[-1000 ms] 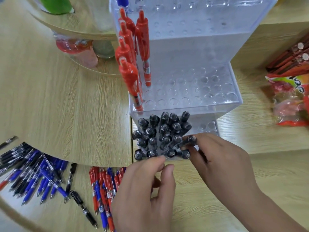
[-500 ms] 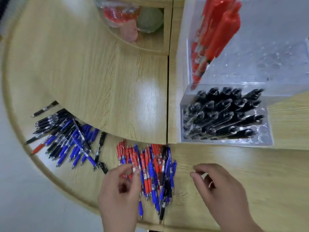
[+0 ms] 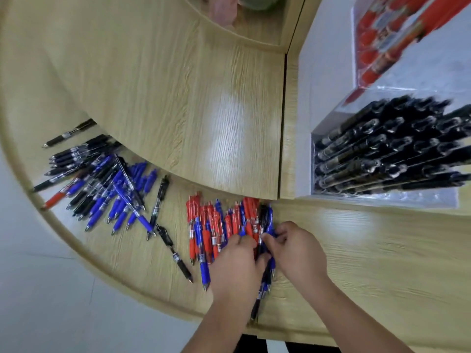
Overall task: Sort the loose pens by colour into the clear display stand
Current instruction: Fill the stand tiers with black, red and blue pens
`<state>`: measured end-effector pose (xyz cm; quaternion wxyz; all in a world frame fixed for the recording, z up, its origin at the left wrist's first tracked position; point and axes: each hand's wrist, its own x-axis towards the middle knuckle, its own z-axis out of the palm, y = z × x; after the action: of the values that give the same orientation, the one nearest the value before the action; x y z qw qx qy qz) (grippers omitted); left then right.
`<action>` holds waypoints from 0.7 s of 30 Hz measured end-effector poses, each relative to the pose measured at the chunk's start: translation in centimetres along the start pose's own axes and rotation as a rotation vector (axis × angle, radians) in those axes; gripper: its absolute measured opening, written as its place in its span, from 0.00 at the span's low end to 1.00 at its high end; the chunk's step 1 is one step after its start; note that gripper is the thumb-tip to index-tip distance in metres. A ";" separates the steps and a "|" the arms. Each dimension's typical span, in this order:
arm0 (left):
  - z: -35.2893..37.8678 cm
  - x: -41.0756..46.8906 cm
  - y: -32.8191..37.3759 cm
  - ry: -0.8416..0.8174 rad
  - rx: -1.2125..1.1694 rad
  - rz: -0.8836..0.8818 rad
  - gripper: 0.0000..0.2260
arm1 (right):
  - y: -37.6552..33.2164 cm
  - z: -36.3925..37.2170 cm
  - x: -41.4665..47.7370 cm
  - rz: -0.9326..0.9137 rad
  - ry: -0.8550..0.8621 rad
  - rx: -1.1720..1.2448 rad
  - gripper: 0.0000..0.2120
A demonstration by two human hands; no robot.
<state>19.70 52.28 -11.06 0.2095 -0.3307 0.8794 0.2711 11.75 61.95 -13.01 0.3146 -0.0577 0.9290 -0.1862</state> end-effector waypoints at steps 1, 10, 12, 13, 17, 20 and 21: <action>0.0 0.2 0.2 -0.005 0.017 -0.005 0.12 | -0.1 0.0 0.1 0.005 0.003 -0.014 0.12; -1.4 0.4 -0.4 -0.108 -0.307 -0.102 0.12 | 0.3 -3.7 -1.5 0.002 -0.042 0.545 0.02; -2.8 -0.6 -0.9 -0.127 -0.384 -0.030 0.15 | 0.7 -6.4 -3.6 -0.051 0.005 0.627 0.07; -3.4 -1.2 -1.1 -0.098 -0.407 0.033 0.15 | 1.1 -7.8 -4.5 -0.068 0.039 0.642 0.10; -6.4 -2.7 -0.3 0.201 -0.441 0.316 0.03 | 2.7 -14.1 -7.5 -0.115 0.253 0.657 0.20; -9.7 -3.3 2.6 0.302 -0.462 0.435 0.09 | 2.5 -19.4 -8.8 -0.186 0.474 0.704 0.18; -10.7 -3.7 3.7 0.324 -0.445 0.487 0.09 | 2.7 -20.7 -8.7 -0.221 0.538 0.740 0.16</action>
<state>17.71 49.79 0.38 -0.0804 -0.1879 0.8736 0.4417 6.20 72.79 6.01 0.0403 0.0100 0.8369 -0.5457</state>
